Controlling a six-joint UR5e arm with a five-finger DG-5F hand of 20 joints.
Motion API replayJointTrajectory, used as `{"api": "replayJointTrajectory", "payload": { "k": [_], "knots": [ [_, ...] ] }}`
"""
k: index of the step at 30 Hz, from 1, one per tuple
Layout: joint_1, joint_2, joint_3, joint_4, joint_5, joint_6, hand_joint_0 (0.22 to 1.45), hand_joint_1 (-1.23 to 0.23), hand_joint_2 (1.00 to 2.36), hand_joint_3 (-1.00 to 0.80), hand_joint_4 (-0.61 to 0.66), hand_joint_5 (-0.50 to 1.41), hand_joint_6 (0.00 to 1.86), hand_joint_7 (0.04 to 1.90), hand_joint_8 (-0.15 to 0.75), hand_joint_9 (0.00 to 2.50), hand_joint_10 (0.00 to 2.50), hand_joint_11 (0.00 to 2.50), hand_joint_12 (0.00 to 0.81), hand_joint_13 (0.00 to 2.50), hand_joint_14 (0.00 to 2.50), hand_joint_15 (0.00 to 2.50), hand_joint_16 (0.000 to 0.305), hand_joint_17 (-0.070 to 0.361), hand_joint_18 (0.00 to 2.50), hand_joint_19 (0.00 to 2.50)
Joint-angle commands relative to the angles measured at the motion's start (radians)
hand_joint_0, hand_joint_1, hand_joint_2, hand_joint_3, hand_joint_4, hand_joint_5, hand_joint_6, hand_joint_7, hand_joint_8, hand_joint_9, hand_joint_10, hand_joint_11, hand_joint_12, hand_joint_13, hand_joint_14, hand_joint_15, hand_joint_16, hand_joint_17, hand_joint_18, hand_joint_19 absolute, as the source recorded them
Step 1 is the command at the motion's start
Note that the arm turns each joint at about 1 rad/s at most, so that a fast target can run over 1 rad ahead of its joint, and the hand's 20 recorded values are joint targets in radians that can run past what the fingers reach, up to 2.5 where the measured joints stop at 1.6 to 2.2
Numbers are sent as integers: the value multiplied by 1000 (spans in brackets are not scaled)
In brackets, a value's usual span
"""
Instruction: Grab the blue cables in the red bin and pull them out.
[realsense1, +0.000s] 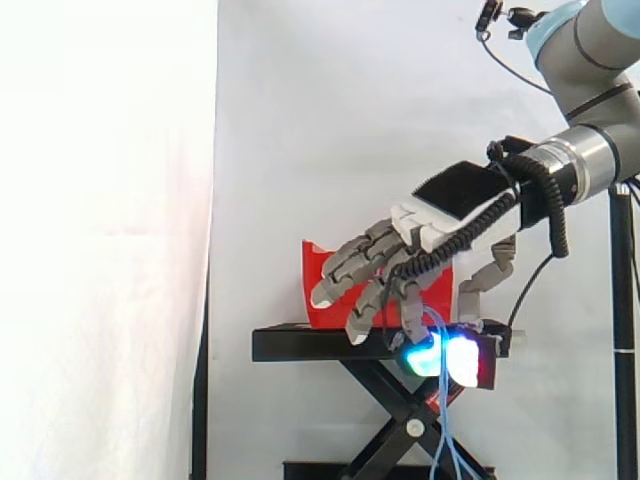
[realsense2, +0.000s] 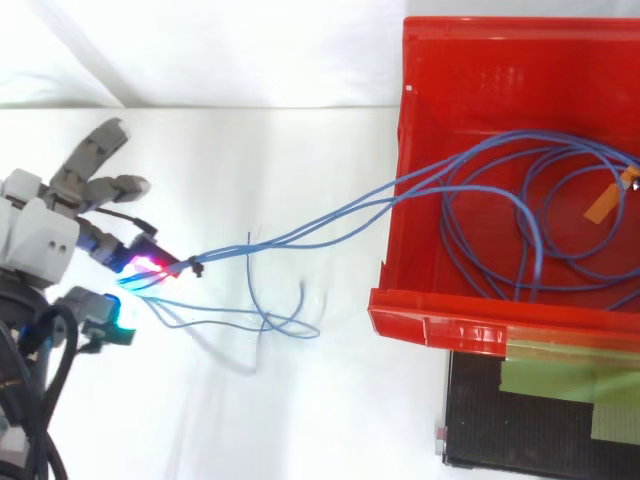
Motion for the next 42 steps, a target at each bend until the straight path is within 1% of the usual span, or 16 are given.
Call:
{"api": "replayJointTrajectory", "payload": {
  "k": [1, 2, 4, 5, 7, 8, 9, 10, 14, 17, 21, 26, 28, 29, 34, 42],
  "knots": [
    [9, 9, 0, 23, 0, 427, 904, -819, 1000, -1000, 162, 557, 1193, 391, 260, 663, 12, 392, 310, 327, 4, 107, 46, 104, 266, 230],
    [12, 11, 0, 32, 2, 500, 903, -819, 1000, -1000, 163, 557, 1191, 392, 260, 663, 14, 392, 309, 327, 4, 103, 46, 104, 265, 230],
    [13, 12, 0, 48, 2, 593, 903, -820, 1000, -1000, 157, 557, 1191, 393, 260, 664, 12, 385, 310, 328, 5, 106, 46, 104, 265, 226],
    [16, 15, -1, 66, 3, 671, 902, -820, 1000, -1000, 163, 558, 1190, 394, 260, 663, 12, 393, 310, 329, 4, 107, 46, 104, 265, 226],
    [16, 17, 0, 74, 3, 700, 902, -820, 1000, -1000, 160, 558, 1189, 394, 258, 664, 14, 385, 310, 330, 4, 110, 46, 104, 265, 230],
    [16, 17, 0, 98, 7, 772, 902, -820, 1000, -1000, 156, 559, 1186, 397, 260, 663, 14, 392, 311, 331, 4, 111, 46, 104, 265, 230],
    [16, 18, 0, 111, 8, 800, 902, -820, 1000, -1000, 155, 560, 1187, 389, 261, 663, 14, 388, 311, 332, 4, 108, 46, 104, 265, 226],
    [18, 20, -1, 135, 16, 858, 901, -821, 1000, -1000, 160, 559, 1184, 398, 260, 663, 12, 393, 311, 331, 4, 111, 46, 104, 265, 231],
    [23, 23, -1, 198, 46, 971, 900, -821, 1000, -1000, 158, 561, 1181, 390, 260, 661, 12, 392, 313, 337, 4, 118, 46, 104, 265, 230],
    [26, 23, 0, 229, 71, 1013, 898, -822, 1000, -1000, 159, 558, 1175, 398, 260, 660, 14, 391, 315, 343, 5, 126, 46, 104, 265, 230],
    [26, 23, 0, 233, 85, 1036, 899, -823, 1000, -1000, 161, 561, 1170, 401, 260, 657, 12, 387, 315, 347, 5, 124, 46, 104, 265, 223],
    [26, 22, -1, 286, 166, 1143, 898, -824, 1000, -1000, 154, 561, 1167, 396, 258, 660, 12, 389, 314, 345, 4, 125, 46, 104, 264, 220],
    [26, 23, 0, 293, 181, 1171, 897, -824, 1000, -1000, 152, 561, 1164, 405, 260, 660, 12, 388, 314, 343, 5, 120, 46, 104, 263, 223],
    [26, 22, -1, 298, 200, 1215, 898, -824, 1000, -1000, 154, 561, 1164, 403, 260, 659, 12, 387, 314, 344, 4, 120, 46, 104, 262, 231],
    [27, 23, -1, 296, 211, 1281, 896, -825, 1000, -1000, 154, 561, 1162, 404, 261, 656, 14, 384, 314, 344, 5, 127, 46, 104, 264, 223],
    [24, 22, -3, 298, 211, 1329, 894, -826, 1000, -1000, 148, 560, 1156, 406, 259, 657, 12, 387, 315, 344, 5, 123, 46, 104, 261, 234]
  ]
}}
